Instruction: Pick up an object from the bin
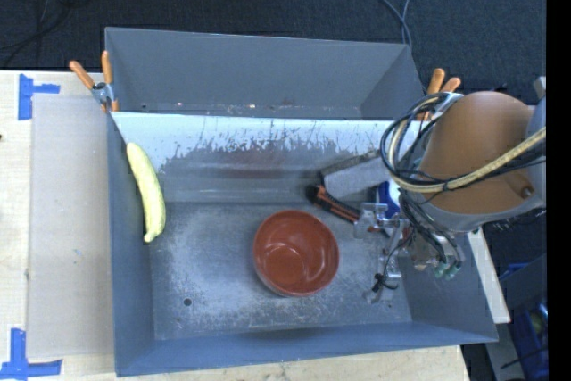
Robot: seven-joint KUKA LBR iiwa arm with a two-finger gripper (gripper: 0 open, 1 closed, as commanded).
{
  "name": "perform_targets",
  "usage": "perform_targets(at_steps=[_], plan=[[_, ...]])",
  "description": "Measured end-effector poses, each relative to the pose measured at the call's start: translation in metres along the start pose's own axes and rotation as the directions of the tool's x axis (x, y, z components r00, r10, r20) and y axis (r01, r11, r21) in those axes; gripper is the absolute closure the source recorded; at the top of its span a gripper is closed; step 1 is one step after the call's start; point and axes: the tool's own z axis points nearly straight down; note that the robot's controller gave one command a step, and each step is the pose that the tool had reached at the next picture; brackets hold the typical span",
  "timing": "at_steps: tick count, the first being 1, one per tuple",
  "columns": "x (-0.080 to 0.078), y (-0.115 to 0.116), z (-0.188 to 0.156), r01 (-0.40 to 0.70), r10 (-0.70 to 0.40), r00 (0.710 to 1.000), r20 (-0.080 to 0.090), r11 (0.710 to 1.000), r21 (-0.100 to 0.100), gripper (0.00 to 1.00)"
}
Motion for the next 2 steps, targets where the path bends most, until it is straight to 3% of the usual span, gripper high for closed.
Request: perform_targets(at_steps=[1, 2], plan=[[-0.031, -0.005, 0.011, 0.154, -0.154, 0.988, 0.006, 0.988, 0.002, 0.0], [-0.001, 0.023, 0.054, 0.106, -0.106, 0.994, -0.002, 0.994, -0.001, 0.0]])
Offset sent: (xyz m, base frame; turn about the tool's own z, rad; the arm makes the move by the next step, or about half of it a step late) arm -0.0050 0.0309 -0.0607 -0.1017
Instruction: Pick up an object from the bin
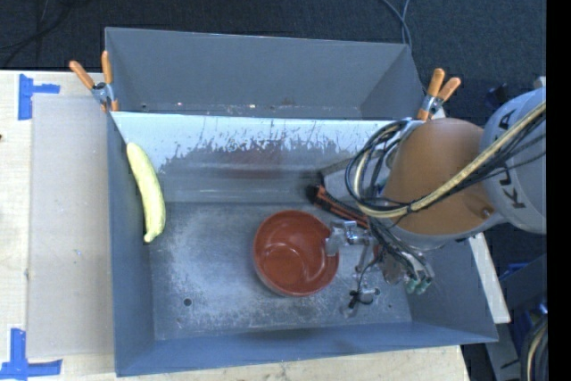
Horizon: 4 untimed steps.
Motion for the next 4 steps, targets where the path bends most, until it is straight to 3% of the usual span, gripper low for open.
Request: perform_targets(at_steps=[1, 2, 3, 4], plan=[[0.004, 0.015, 0.012, 0.021, -0.021, 1.0, 0.004, 1.0, 0.002, 0.0], [0.002, 0.036, 0.072, 0.113, -0.113, 0.994, -0.003, 0.994, -0.001, 0.0], [-0.006, 0.037, 0.096, 0.148, -0.148, 0.989, 0.015, 0.989, 0.002, 0.0], [-0.016, 0.051, 0.091, 0.075, -0.075, 0.997, 0.003, 0.997, -0.001, 0.0]])
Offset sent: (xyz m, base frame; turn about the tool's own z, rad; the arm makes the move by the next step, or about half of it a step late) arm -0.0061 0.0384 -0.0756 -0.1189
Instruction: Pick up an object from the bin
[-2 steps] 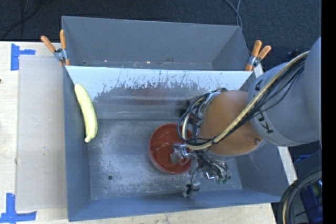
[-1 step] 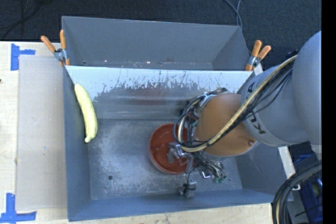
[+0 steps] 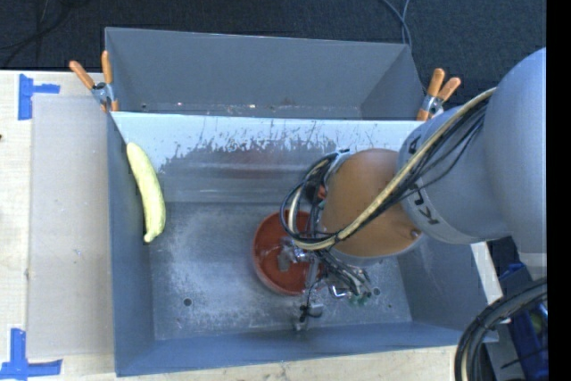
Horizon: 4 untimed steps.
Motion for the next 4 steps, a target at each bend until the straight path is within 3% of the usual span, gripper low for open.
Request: perform_targets(at_steps=[1, 2, 4], plan=[[0.005, -0.002, 0.0, 0.076, -0.076, 0.997, 0.006, 0.997, 0.001, 0.0], [-0.001, 0.009, -0.004, -0.004, 0.004, 1.0, 0.005, 1.0, 0.001, 1.0], [0.007, 0.016, -0.004, -0.014, 0.014, 1.0, 0.013, 1.0, 0.002, 1.0]])
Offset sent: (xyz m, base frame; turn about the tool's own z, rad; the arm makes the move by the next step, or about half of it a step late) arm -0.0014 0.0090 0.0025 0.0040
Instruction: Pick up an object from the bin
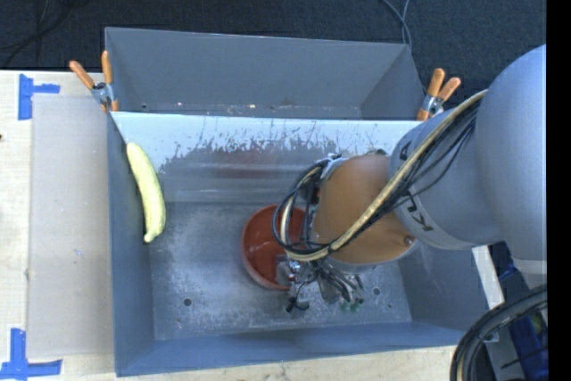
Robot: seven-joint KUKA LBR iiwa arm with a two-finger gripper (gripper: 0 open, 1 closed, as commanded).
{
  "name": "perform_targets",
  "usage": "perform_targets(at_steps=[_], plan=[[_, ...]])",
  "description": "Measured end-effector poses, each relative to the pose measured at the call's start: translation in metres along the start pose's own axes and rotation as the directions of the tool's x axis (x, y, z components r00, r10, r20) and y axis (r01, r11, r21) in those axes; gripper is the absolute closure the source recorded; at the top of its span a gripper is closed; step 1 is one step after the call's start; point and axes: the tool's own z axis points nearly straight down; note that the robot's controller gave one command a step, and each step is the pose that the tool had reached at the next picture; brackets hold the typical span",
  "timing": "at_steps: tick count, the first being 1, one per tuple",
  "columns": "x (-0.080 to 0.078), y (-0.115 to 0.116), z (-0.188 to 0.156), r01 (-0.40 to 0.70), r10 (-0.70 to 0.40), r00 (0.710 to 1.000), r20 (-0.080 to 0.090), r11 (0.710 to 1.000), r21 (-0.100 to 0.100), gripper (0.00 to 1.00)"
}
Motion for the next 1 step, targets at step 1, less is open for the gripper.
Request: perform_targets(at_steps=[1], plan=[[-0.0458, 0.0025, -0.033, 0.12, -0.12, 0.993, -0.002, 0.993, 0.0, 1.0]])
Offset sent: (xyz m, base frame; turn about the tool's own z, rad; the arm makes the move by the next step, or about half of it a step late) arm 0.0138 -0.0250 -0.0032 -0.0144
